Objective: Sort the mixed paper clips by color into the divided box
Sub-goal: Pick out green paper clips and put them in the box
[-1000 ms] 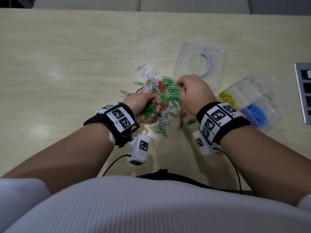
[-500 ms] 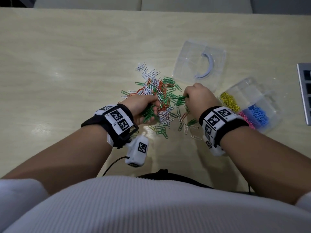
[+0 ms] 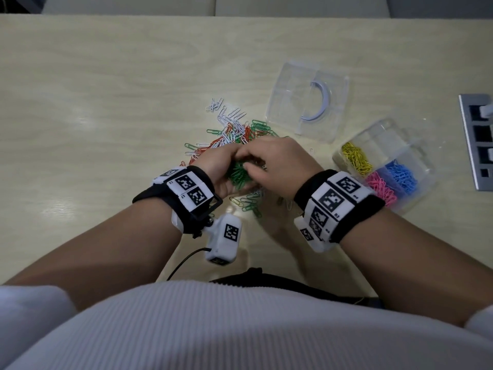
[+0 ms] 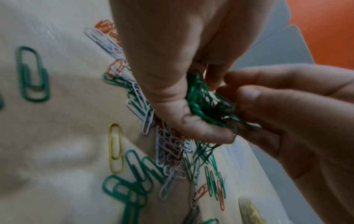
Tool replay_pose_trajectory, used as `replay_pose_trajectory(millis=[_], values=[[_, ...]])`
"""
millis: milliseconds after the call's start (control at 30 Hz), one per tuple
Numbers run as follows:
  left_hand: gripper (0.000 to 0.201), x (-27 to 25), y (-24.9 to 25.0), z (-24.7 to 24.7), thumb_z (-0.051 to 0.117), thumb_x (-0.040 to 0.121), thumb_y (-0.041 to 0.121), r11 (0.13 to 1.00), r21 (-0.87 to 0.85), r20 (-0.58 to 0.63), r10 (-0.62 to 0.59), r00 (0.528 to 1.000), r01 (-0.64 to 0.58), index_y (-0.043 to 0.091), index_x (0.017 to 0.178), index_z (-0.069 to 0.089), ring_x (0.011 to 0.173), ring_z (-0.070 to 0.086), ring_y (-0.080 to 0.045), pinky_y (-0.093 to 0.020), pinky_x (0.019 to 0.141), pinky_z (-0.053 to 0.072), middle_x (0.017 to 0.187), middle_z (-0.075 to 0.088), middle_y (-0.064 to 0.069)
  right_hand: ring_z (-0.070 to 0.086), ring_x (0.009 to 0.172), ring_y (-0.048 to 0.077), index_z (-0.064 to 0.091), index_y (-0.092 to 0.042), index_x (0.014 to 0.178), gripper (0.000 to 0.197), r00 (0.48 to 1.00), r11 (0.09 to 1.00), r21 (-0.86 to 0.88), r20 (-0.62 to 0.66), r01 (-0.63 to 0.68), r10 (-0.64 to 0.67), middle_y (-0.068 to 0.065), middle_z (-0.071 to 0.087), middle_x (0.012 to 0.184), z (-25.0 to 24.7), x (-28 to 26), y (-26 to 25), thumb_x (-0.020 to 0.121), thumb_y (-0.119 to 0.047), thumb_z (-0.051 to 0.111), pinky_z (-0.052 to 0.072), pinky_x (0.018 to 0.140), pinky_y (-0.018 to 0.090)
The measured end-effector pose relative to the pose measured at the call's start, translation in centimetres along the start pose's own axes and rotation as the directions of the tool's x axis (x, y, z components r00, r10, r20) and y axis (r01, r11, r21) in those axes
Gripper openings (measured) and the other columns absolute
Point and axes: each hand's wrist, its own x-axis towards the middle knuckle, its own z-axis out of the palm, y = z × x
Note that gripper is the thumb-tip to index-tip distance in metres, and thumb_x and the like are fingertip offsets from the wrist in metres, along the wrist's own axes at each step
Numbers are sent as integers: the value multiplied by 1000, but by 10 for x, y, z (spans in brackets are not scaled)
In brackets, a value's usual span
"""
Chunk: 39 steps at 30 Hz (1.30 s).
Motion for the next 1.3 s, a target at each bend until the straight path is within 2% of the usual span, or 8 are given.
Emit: replay_pose_trajectory(millis=[167, 300, 433, 567, 867, 1033, 1200, 1300], values=[[33, 1, 0, -7, 44, 100, 28, 999, 29, -25, -34, 999, 35, 14, 71, 54, 43, 53, -12, -19, 42, 48, 55, 55, -3, 55, 92, 10, 68, -17, 106, 25, 933, 955, 71, -205, -288, 296, 0, 63, 105, -10, 3, 22, 91, -9, 50, 38, 81, 13], [33, -1, 0, -12, 43, 100, 25, 1000, 11, -21, -17, 1000, 17, 14, 70, 51, 44, 47, -11, -16, 42, 43, 54, 51, -2, 54, 108, 24, 60, -17, 123, 30, 882, 867, -167, -40, -470, 470, 8, 53, 120, -11, -1, 49, 95, -16, 48, 40, 87, 27], [25, 0, -2, -14, 43, 99, 21, 999, -7, -65, -33, 997, 33, 13, 79, 55, 46, 52, -11, -19, 43, 45, 57, 52, 0, 48, 111, 24, 50, -23, 136, 47, 905, 895, -201, 71, -398, 419, 7, 44, 121, 2, -4, 50, 91, -33, 60, 42, 94, 33], [32, 0, -2, -13, 40, 100, 24, 998, -27, -77, -54, 996, 52, 13, 73, 53, 50, 56, -15, -20, 42, 46, 57, 48, -1, 52, 101, 30, 57, -15, 123, 35, 950, 910, -299, 31, -287, 310, 10, 47, 113, 15, -2, 49, 88, -13, 59, 49, 85, 42], [43, -2, 3, -9, 35, 102, 31, 997, -60, -59, -41, 997, 37, 10, 69, 54, 54, 60, -18, -26, 51, 56, 60, 53, -6, 56, 99, 30, 66, -11, 109, 23, 936, 881, -357, 49, -310, 349, 12, 59, 107, 3, 2, 51, 91, -11, 51, 44, 80, 33], [44, 1, 0, -8, 33, 103, 30, 999, -28, -55, -42, 998, 41, 6, 76, 59, 62, 67, -20, -33, 62, 58, 62, 61, -8, 60, 87, 22, 72, -13, 97, 14, 972, 968, -114, -101, -225, 214, 5, 65, 94, -5, -2, 33, 85, -15, 64, 47, 79, 29], [29, 0, 1, -4, 40, 99, 22, 999, -23, -31, -26, 999, 25, 5, 83, 58, 52, 63, -22, -30, 47, 55, 73, 65, -15, 55, 87, 13, 70, -20, 100, 20, 991, 999, -53, 135, 10, -3, -3, 59, 93, -1, -1, 3, 81, -24, 69, 41, 77, 25], [25, -1, 1, -4, 41, 98, 20, 997, -72, 3, -37, 999, 37, 5, 90, 60, 55, 64, -20, -28, 48, 55, 73, 65, -11, 56, 80, 7, 67, -22, 102, 19, 997, 990, 117, 12, -83, 82, -5, 57, 98, -4, 2, 5, 83, -21, 65, 42, 75, 16]])
